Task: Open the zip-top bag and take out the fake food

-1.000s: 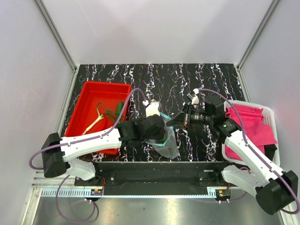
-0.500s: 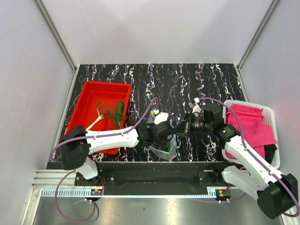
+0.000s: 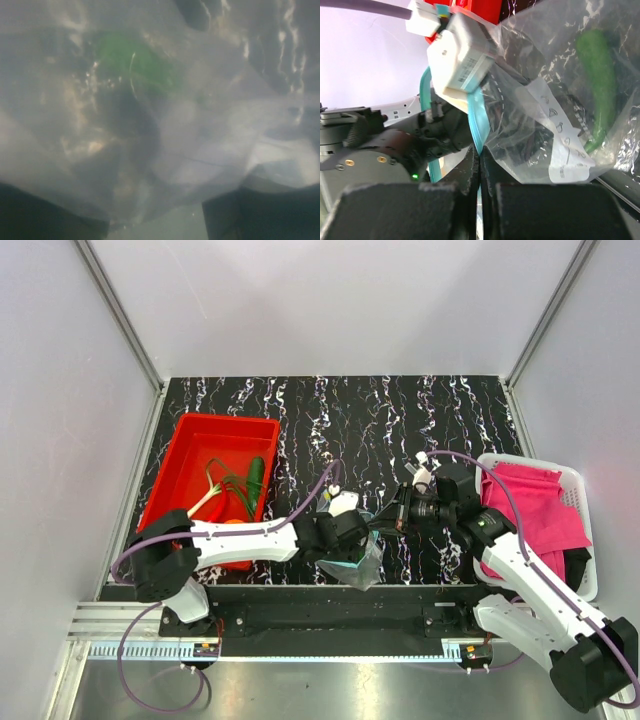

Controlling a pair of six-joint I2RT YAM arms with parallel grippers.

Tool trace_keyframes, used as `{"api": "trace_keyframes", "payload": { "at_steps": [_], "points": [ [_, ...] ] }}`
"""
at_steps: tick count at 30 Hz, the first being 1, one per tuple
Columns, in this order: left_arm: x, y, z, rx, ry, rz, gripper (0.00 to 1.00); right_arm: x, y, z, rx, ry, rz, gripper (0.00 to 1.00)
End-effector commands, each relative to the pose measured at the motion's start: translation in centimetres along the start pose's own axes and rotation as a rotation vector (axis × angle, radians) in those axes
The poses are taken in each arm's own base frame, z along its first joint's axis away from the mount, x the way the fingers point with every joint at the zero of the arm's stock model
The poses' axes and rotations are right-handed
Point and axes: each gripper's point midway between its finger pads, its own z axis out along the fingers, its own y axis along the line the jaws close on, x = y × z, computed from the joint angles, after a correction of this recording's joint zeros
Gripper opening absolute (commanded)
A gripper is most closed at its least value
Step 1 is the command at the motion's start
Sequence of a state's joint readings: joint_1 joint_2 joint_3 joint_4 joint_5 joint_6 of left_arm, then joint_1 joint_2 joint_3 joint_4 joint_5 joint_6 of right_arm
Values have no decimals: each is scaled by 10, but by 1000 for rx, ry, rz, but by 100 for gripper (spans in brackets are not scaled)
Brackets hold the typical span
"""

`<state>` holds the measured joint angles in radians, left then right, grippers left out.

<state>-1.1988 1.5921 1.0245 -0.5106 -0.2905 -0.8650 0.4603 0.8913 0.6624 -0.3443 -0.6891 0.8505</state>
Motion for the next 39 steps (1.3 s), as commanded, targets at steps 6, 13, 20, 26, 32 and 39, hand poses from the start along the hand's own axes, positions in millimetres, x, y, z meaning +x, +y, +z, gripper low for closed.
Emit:
{"api": "trace_keyframes", "payload": {
  "at_steps": [6, 13, 20, 26, 32, 39],
  "points": [
    [23, -16, 23, 80, 45, -28, 71, 4, -9, -1, 14, -20, -32, 0],
    [31, -10, 30, 62, 53, -28, 65, 8, -17, -2, 31, -24, -30, 0],
    [-23, -33, -16, 141, -90, 1, 27, 3, -26, -3, 89, -51, -63, 0],
    [-61, -46, -70, 253, -223, 7, 12, -9, -30, -16, 176, -116, -150, 0],
    [-73, -53, -113, 402, -308, 63, 5, -22, -41, -30, 290, -183, -224, 0],
    [-101, -54, -175, 624, -562, -8, 0, -26, -42, -30, 307, -188, -237, 0]
  ]
}}
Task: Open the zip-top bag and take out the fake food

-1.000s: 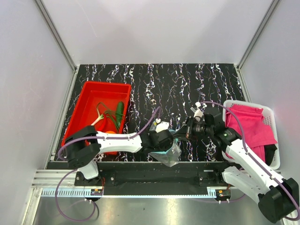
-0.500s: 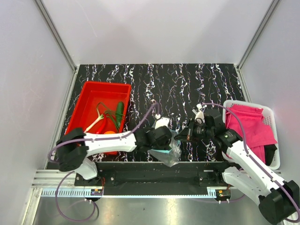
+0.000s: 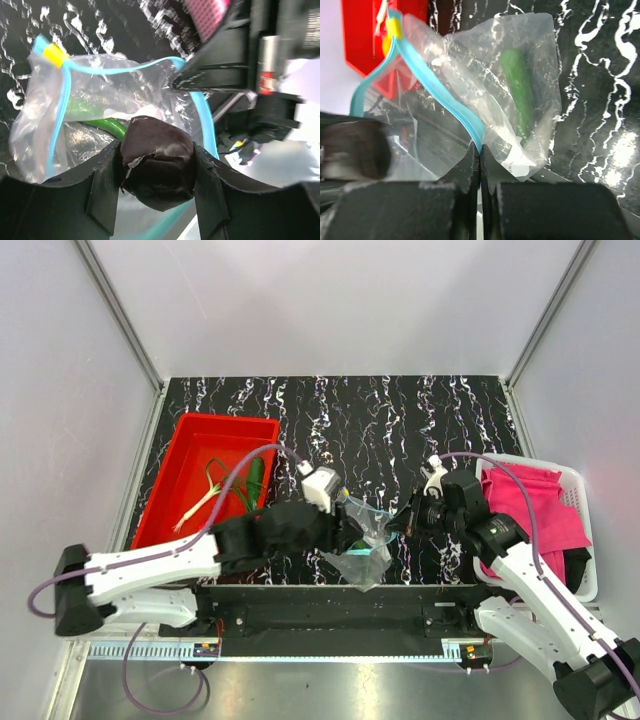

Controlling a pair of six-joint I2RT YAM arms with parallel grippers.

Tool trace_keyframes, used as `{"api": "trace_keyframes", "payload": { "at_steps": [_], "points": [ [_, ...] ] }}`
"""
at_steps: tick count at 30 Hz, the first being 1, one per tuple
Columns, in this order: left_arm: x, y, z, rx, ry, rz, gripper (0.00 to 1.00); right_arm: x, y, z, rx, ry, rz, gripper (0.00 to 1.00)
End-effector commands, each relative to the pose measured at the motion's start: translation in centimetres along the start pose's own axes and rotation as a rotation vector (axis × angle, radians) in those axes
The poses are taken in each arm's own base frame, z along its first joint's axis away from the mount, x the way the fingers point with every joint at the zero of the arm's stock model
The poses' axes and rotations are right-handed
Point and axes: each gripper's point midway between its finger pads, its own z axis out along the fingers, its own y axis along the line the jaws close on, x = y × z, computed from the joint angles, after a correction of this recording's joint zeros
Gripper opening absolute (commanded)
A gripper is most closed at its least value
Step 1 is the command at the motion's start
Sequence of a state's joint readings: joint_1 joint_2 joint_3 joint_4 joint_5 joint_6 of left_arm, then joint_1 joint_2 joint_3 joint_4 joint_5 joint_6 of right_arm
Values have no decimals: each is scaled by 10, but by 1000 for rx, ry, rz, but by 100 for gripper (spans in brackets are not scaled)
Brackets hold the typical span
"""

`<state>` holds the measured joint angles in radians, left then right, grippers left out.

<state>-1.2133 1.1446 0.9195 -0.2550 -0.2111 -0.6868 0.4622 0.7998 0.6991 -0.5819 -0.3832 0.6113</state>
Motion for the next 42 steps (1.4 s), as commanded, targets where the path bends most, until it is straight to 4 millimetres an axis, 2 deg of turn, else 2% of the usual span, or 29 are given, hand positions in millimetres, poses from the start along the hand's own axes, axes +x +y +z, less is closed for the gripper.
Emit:
{"api": "trace_keyframes", "payload": {
  "at_steps": [1, 2, 3, 4, 7, 8, 9, 11, 15, 19, 20, 22, 23, 24, 26, 27, 28, 30, 32, 33, 34, 35, 36, 37, 38, 39, 40, 41, 42],
  "points": [
    [-46, -17, -32, 134, -246, -31, 0, -14, 3, -5, 24, -46, -53, 0],
    [-57, -8, -39, 98, -308, -63, 0, -15, 3, -6, 25, -50, -56, 0],
    [-72, -6, -58, 107, -378, -94, 0, -17, 4, -7, 28, -54, -58, 0],
    [-76, 3, -65, 78, -411, -108, 0, -18, 4, -8, 32, -59, -63, 0],
    [-81, 50, -84, -123, -461, -165, 4, -22, 6, -11, 36, -66, -68, 0],
    [-92, 65, -95, -202, -495, -249, 5, -23, 7, -11, 35, -67, -70, 0],
    [-75, 105, -100, -367, -435, -251, 4, -24, 9, -13, 34, -69, -71, 0],
    [-73, 141, -113, -500, -445, -310, 8, -25, 10, -14, 33, -72, -76, 0],
    [-40, 207, -131, -722, -401, -365, 16, -27, 12, -17, 34, -82, -80, 0],
    [-17, 257, -140, -877, -335, -411, 18, -26, 12, -17, 31, -76, -76, 0],
    [-15, 270, -140, -898, -317, -436, 24, -25, 12, -17, 32, -72, -73, 0],
    [-6, 284, -138, -922, -293, -457, 43, -24, 13, -18, 27, -70, -73, 0],
    [-8, 290, -138, -930, -291, -464, 57, -24, 13, -18, 27, -70, -73, 0],
    [-9, 292, -137, -934, -288, -460, 76, -23, 13, -18, 26, -67, -71, 0],
    [-15, 289, -137, -915, -281, -440, 86, -23, 14, -18, 24, -64, -72, 0],
    [-17, 287, -135, -902, -280, -442, 98, -23, 14, -17, 22, -57, -71, 0],
    [-21, 278, -130, -847, -267, -440, 99, -22, 15, -16, 18, -50, -71, 0],
    [-32, 262, -119, -738, -268, -438, 99, -22, 16, -14, 14, -32, -76, 0],
    [-40, 233, -100, -549, -242, -440, 83, -24, 18, -12, 9, -31, -82, 0],
    [-44, 225, -95, -493, -241, -446, 80, -24, 17, -10, 12, -27, -81, 0],
    [-42, 201, -83, -357, -195, -468, 74, -25, 18, -10, 10, -27, -82, 0],
    [-50, 187, -76, -274, -212, -454, 70, -26, 19, -10, 6, -33, -85, 0],
    [-54, 174, -73, -217, -216, -447, 68, -27, 19, -10, 3, -33, -84, 0],
    [-54, 148, -67, -143, -197, -423, 67, -27, 20, -10, 1, -32, -84, 0],
    [-69, 129, -68, -89, -232, -388, 67, -26, 20, -9, 1, -26, -82, 0],
    [-73, 120, -65, -82, -245, -373, 67, -26, 20, -9, -2, -25, -84, 0],
    [-71, 89, -59, -6, -221, -328, 65, -26, 20, -8, -2, -22, -82, 0],
    [-82, 68, -60, 39, -233, -304, 65, -25, 20, -8, -3, -19, -82, 0],
    [-78, 41, -57, 96, -212, -269, 64, -25, 19, -7, -3, -18, -79, 0]
  ]
}}
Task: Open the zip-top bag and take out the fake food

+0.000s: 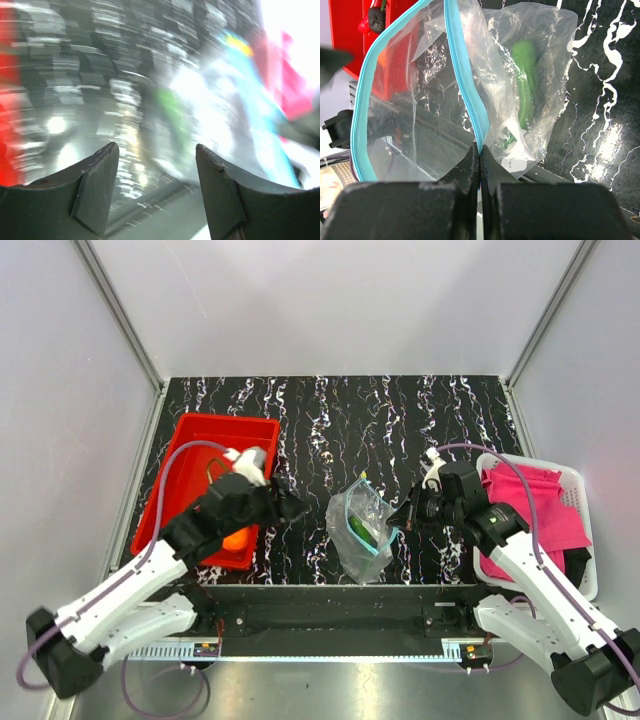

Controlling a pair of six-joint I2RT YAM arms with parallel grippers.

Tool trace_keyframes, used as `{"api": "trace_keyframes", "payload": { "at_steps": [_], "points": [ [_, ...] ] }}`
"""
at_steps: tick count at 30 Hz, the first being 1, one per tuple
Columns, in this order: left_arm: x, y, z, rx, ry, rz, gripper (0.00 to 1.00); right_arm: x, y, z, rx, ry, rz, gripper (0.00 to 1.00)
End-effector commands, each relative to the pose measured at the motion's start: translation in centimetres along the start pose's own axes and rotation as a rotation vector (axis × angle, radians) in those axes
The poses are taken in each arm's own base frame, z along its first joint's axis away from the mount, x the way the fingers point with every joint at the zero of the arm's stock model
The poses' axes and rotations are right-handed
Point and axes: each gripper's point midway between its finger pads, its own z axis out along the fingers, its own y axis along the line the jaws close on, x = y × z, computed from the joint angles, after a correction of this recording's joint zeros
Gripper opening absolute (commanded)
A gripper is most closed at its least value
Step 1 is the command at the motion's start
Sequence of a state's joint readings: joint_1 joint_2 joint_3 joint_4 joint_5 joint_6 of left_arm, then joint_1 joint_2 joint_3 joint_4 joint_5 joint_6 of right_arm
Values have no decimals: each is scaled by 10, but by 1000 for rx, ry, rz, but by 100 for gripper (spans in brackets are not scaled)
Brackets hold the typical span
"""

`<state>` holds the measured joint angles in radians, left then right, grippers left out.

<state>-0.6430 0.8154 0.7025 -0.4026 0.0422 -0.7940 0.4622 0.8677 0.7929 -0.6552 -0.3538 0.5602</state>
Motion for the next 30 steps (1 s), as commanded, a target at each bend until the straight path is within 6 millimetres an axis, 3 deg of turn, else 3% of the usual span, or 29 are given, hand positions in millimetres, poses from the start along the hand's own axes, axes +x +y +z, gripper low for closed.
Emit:
{"api": "trace_keyframes", "payload": {
  "at_steps": [1, 2, 3, 5, 6, 7, 8, 10, 13, 14, 15, 18, 23, 28, 30],
  "points": [
    [0, -122, -10, 329, 5, 96, 61, -13, 16, -5, -52, -36, -44, 0],
    [7, -134, -9, 342, 22, 119, 58, -12, 16, -5, -56, -33, -41, 0],
    [10, -158, -14, 375, 14, 148, 55, -12, 17, -5, -59, -34, -39, 0],
    [25, -175, -2, 368, 32, 203, 49, -12, 18, -7, -65, -37, -37, 0],
    [17, -195, -6, 391, -1, 232, 47, -12, 18, -7, -66, -39, -35, 0],
    [29, -206, -7, 410, 21, 262, 45, -12, 19, -8, -67, -40, -34, 0],
    [40, -210, 6, 388, 45, 286, 41, -12, 20, -8, -71, -41, -32, 0],
    [45, -223, 12, 377, 48, 306, 38, -12, 23, -10, -81, -41, -32, 0],
    [56, -212, 39, 247, 69, 329, 30, -14, 26, -13, -91, -51, -29, 0],
    [58, -204, 45, 191, 68, 332, 27, -15, 26, -14, -85, -59, -23, 0],
    [64, -182, 59, 80, 76, 340, 22, -16, 26, -16, -83, -66, -19, 0],
    [69, -161, 72, -26, 71, 328, 15, -18, 26, -22, -73, -87, -10, 0],
    [94, -141, 94, -89, 129, 337, 15, -19, 27, -24, -75, -97, -2, 0],
    [119, -110, 114, -175, 192, 327, 13, -16, 22, -22, -58, -96, 10, 0],
    [125, -108, 119, -173, 205, 321, 13, -13, 19, -20, -50, -91, 19, 0]
  ]
}}
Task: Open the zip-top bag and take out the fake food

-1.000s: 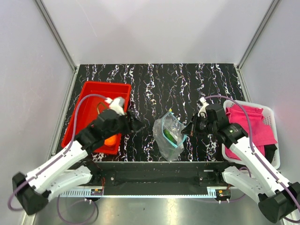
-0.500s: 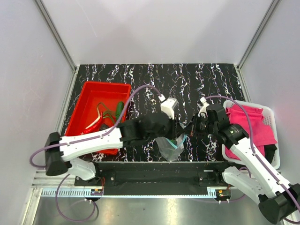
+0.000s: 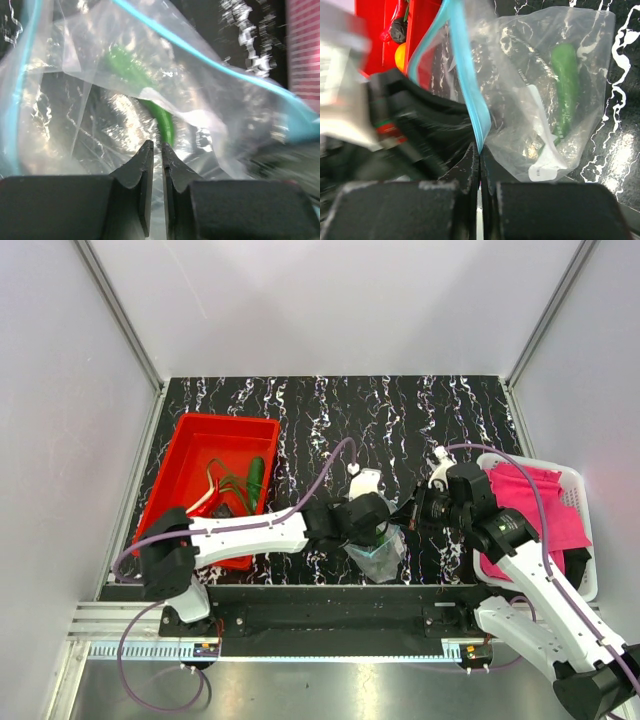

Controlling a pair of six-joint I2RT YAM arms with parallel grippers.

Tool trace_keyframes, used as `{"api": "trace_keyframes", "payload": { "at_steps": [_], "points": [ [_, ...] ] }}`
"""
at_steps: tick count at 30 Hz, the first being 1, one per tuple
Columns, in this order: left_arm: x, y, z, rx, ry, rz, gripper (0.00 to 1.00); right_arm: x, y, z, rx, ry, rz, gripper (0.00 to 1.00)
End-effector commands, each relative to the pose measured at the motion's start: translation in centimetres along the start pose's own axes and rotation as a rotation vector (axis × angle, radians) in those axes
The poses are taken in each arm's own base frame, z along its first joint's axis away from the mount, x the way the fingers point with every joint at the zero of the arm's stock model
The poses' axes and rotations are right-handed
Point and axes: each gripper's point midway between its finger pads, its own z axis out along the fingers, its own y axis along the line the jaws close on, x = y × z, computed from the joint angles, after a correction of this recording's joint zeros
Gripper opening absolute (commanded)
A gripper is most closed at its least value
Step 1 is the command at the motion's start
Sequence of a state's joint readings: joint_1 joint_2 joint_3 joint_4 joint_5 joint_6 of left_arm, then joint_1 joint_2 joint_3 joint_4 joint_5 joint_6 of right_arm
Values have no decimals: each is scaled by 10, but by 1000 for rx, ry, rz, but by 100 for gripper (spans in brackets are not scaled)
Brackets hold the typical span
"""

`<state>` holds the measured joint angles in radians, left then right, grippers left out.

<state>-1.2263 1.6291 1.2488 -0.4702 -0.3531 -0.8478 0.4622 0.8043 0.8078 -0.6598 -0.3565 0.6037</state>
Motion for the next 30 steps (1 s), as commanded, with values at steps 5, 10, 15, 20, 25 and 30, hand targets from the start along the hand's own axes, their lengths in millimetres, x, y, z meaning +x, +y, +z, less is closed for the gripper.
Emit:
{"api": "trace_keyframes", "payload": {
  "at_steps": [5, 10, 15, 20, 25, 30],
  "points": [
    [1, 7, 12, -28, -23, -66, 12, 2, 14, 3, -71, 21, 34, 0],
    [-7, 22, -6, -48, -67, -88, 13, 4, 49, 9, -255, 112, 55, 0],
    [-10, 44, -25, -69, -94, -122, 15, -12, 82, 3, -392, 109, 62, 0],
    [-10, 58, -26, -101, -95, -134, 26, -16, 85, 8, -399, 111, 106, 0],
    [1, 72, -9, -158, -60, -128, 29, -3, 61, 21, -333, 118, 139, 0],
    [18, 70, 19, -179, 0, -107, 30, 12, 41, 27, -286, 119, 161, 0]
  ]
}}
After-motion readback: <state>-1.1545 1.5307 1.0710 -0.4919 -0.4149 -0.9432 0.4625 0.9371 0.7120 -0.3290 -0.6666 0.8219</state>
